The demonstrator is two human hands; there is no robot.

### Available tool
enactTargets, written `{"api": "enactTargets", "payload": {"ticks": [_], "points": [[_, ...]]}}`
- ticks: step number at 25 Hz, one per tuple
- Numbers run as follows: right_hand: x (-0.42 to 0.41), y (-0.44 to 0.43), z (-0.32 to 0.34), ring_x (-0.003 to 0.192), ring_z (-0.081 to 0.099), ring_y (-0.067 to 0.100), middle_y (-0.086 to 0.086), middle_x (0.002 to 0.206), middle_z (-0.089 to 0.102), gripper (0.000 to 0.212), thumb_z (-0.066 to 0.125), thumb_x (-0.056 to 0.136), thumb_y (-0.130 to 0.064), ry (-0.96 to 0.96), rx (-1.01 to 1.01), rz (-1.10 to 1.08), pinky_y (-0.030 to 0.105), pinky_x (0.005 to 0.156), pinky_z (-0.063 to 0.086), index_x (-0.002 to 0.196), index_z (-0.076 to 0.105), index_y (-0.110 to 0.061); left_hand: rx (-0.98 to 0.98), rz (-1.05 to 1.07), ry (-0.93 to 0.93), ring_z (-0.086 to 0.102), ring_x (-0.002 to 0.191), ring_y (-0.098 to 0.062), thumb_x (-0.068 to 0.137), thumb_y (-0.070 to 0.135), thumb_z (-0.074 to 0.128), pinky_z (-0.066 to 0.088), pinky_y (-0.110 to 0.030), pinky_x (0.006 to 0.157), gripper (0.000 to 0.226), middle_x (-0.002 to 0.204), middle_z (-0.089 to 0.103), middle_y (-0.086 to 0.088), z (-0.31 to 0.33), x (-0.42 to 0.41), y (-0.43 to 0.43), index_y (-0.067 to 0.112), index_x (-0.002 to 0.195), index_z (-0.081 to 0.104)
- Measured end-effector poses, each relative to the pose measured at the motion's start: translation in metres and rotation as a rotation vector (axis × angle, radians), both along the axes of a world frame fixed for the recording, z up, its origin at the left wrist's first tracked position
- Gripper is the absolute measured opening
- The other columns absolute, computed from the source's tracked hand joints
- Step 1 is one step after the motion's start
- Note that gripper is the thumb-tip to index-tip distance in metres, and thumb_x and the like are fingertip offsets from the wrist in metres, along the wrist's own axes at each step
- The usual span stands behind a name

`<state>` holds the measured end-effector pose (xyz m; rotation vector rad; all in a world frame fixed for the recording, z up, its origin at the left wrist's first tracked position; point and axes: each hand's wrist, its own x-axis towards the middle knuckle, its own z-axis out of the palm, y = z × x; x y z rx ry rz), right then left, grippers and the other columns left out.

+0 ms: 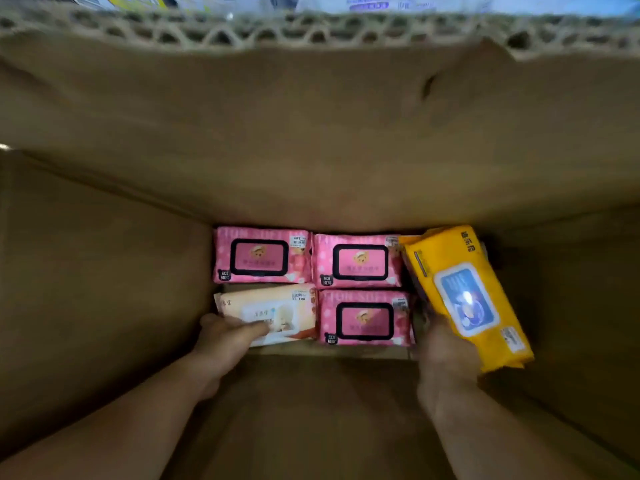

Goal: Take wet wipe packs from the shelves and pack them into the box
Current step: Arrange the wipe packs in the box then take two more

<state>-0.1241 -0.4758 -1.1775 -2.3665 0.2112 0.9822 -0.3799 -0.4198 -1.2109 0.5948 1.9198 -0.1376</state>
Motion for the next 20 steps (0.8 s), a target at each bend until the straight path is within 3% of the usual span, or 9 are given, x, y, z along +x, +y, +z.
{"api": "enactTargets", "payload": {"ticks": [2,3,5,8,11,13,16,18,20], "points": [[0.004,-0.011,0.003,0.076,0.055,0.026,0.017,0.082,0.066,0.015,0.061,0.095,-0.017,0.027,-0.005,-0.004,0.045,0.078,0.05,0.092,0.068,-0.004,0.026,-0.035,-0.005,0.056,0.093,-0.015,0.081,0.023,0.083,0.043,-0.032,0.072,0.056,0.113,0.057,-0.005,-0.006,-0.004,-0.005,0.01,0.12,0.045],[0.002,-0.016,0.001,0.079,0.057,0.027,0.023,0.092,0.069,0.014,0.061,0.095,-0.016,0.069,-0.011,0.066,0.043,0.078,0.049,0.092,0.069,-0.005,0.041,-0.051,-0.001,0.055,0.092,-0.013,0.08,0.021,0.084,0.043,-0.033,0.072,0.058,0.111,0.056,-0.003,-0.011,-0.008,-0.009,0.01,0.12,0.043],[-0.005,-0.015,-0.006,0.092,0.061,0.024,0.012,0.11,0.071,0.012,0.062,0.096,-0.026,0.189,-0.019,0.322,0.034,0.081,0.045,0.105,0.069,-0.021,0.065,-0.044,-0.018,0.054,0.092,-0.011,0.076,0.023,0.089,0.045,-0.033,0.079,0.069,0.108,0.053,0.001,-0.016,-0.012,-0.01,0.011,0.12,0.037],[-0.018,0.006,-0.025,0.107,0.061,0.023,0.002,0.124,0.063,0.054,0.066,0.091,-0.044,0.227,-0.151,0.581,0.034,0.083,0.048,0.139,0.05,-0.024,0.043,-0.005,-0.07,0.066,0.095,-0.014,0.054,0.043,0.1,0.055,-0.033,0.086,0.087,0.109,0.068,0.001,-0.018,-0.012,0.003,0.01,0.119,0.052],[-0.024,0.025,-0.04,0.127,0.049,0.036,0.017,0.144,0.044,0.083,0.06,0.088,-0.054,0.146,-0.437,0.629,0.044,0.104,0.045,0.149,0.026,-0.009,-0.081,0.069,-0.191,0.065,0.073,-0.017,0.071,0.029,0.092,0.052,-0.028,0.067,0.043,0.072,0.074,-0.003,-0.013,-0.013,0.014,0.006,0.101,0.072],[-0.015,0.026,-0.052,0.131,0.047,0.035,0.013,0.148,0.044,0.102,0.063,0.071,-0.066,0.202,-0.45,0.619,0.045,0.109,0.041,0.152,0.031,-0.013,-0.108,0.073,-0.191,0.055,0.064,-0.019,0.073,0.027,0.091,0.047,-0.03,0.063,0.04,0.062,0.062,-0.006,-0.015,-0.011,0.013,0.002,0.099,0.073],[0.012,0.003,-0.085,0.127,0.054,0.03,0.004,0.143,0.055,0.129,0.074,0.036,-0.072,0.299,-0.325,0.562,0.05,0.109,0.043,0.15,0.036,-0.024,0.003,0.124,-0.142,0.051,0.055,-0.015,0.072,0.023,0.091,0.045,-0.028,0.058,0.044,0.069,0.062,-0.004,-0.023,-0.013,0.006,0.006,0.106,0.071],[0.022,-0.01,-0.084,0.116,0.063,0.025,0.0,0.131,0.065,0.125,0.09,0.031,-0.06,0.349,-0.207,0.522,0.048,0.104,0.049,0.143,0.044,-0.027,0.029,0.093,-0.141,0.048,0.054,-0.019,0.075,0.022,0.089,0.044,-0.032,0.062,0.047,0.062,0.059,-0.007,-0.028,-0.018,0.005,-0.003,0.108,0.069],[0.023,-0.011,-0.071,0.098,0.068,0.017,-0.002,0.115,0.072,0.088,0.095,0.047,-0.047,0.419,-0.099,0.51,0.038,0.085,0.056,0.124,0.058,-0.027,0.039,0.048,-0.17,0.05,0.06,-0.023,0.072,0.028,0.09,0.043,-0.035,0.064,0.058,0.062,0.06,-0.017,-0.025,-0.022,0.004,-0.013,0.107,0.068]]}}
